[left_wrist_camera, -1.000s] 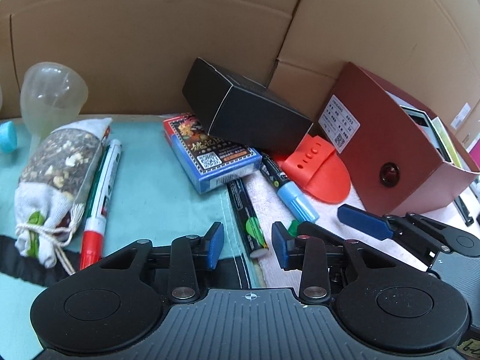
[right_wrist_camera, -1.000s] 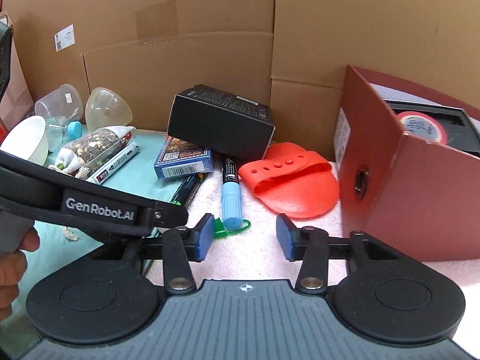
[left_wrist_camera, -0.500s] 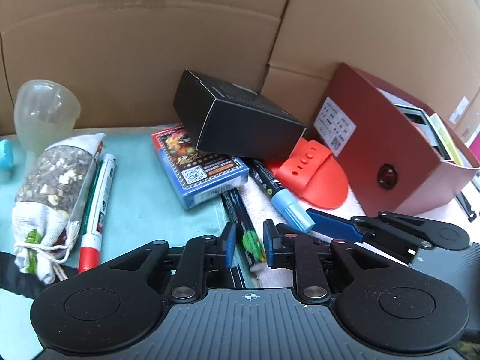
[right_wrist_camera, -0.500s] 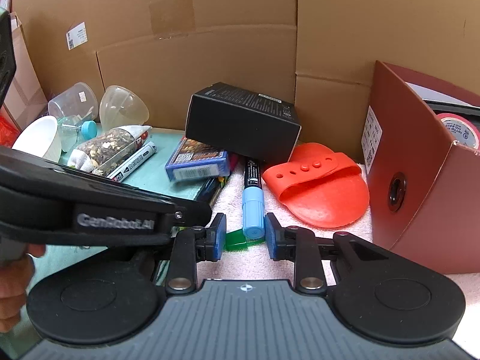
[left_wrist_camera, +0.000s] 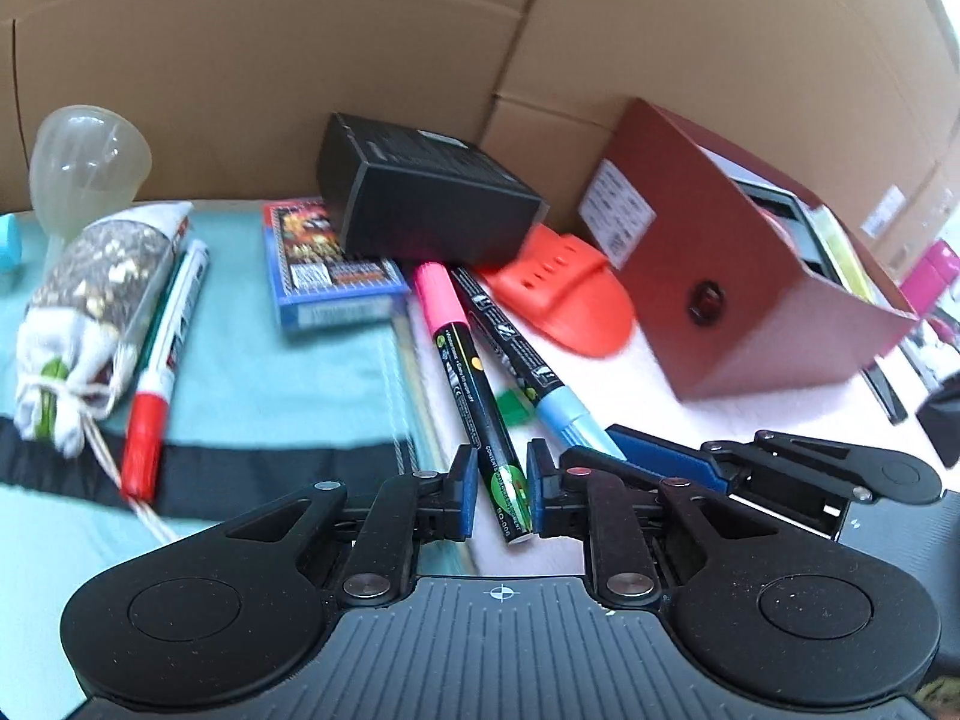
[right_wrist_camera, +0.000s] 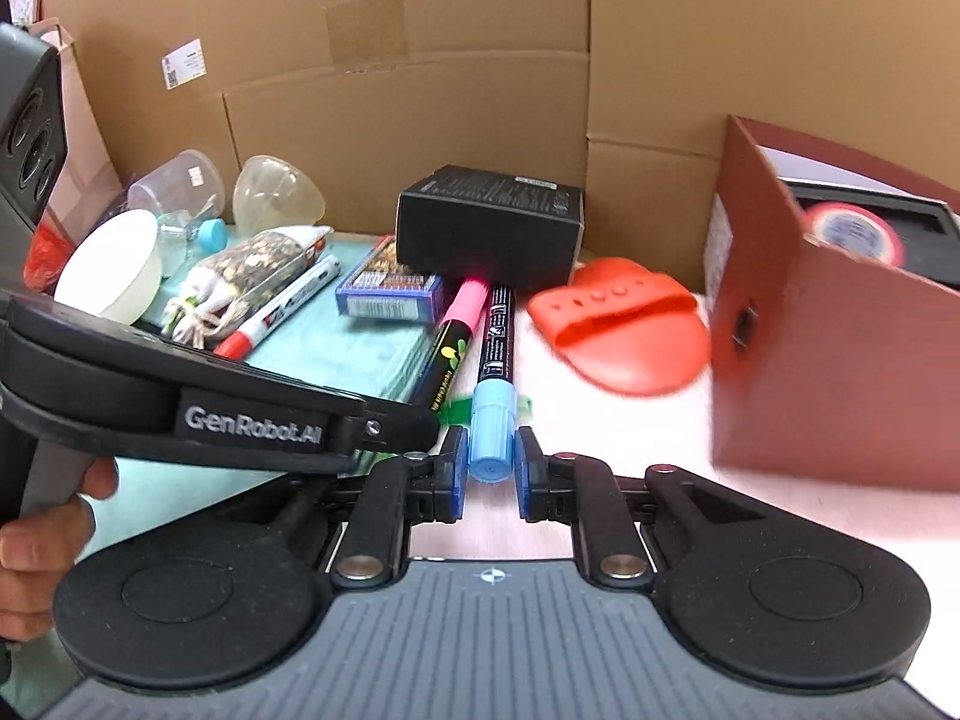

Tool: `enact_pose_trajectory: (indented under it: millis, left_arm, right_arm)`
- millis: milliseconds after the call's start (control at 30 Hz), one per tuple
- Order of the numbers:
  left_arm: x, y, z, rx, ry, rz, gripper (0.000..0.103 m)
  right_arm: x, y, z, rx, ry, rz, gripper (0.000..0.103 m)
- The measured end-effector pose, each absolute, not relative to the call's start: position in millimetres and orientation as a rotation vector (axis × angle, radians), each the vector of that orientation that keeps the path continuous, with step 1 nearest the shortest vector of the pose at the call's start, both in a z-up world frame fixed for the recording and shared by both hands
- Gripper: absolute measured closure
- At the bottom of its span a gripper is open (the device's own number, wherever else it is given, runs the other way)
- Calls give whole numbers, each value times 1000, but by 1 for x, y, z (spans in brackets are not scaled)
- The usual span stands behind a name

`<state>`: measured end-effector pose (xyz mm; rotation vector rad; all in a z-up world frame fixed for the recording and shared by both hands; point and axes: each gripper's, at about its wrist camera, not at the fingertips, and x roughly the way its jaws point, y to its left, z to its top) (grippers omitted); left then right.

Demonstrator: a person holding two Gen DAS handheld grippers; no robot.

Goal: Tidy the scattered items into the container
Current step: 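Grasp the pink-capped marker with the left gripper while the right gripper grasps the blue-capped marker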

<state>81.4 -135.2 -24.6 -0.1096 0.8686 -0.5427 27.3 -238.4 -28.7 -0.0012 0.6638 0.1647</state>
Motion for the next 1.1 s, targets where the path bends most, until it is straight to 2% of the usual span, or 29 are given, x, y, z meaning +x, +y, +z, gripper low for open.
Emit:
enact_pose_trajectory:
  millis: [600, 667, 733, 900, 1000, 1033, 1067, 1100]
  left_arm:
    - [3, -145, -21, -24, 900, -655, 90]
    - [4, -146, -20, -20, 900, -652, 85]
    - [6, -148, -20, -20, 897, -644, 66]
    - [15, -154, -18, -15, 882, -625, 64]
    - [21, -160, -22, 5, 892, -624, 64]
    - [24, -162, -23, 13, 903, -624, 71]
    - [26, -163, -25, 13, 907, -618, 74]
    - [28, -163, -24, 14, 908, -618, 84]
  right_arm:
    - [-75, -248, -27, -44, 745, 176, 82]
    - [-74, -248, -26, -40, 740, 176, 81]
    - [-71, -248, -24, -37, 726, 163, 81]
    - [-56, -251, -21, -36, 700, 143, 81]
    - [-48, -250, -26, -33, 706, 141, 81]
    - [-46, -250, -28, -28, 711, 141, 81]
    - [-44, -249, -30, -23, 719, 142, 80]
    - [-43, -249, -33, -25, 726, 143, 80]
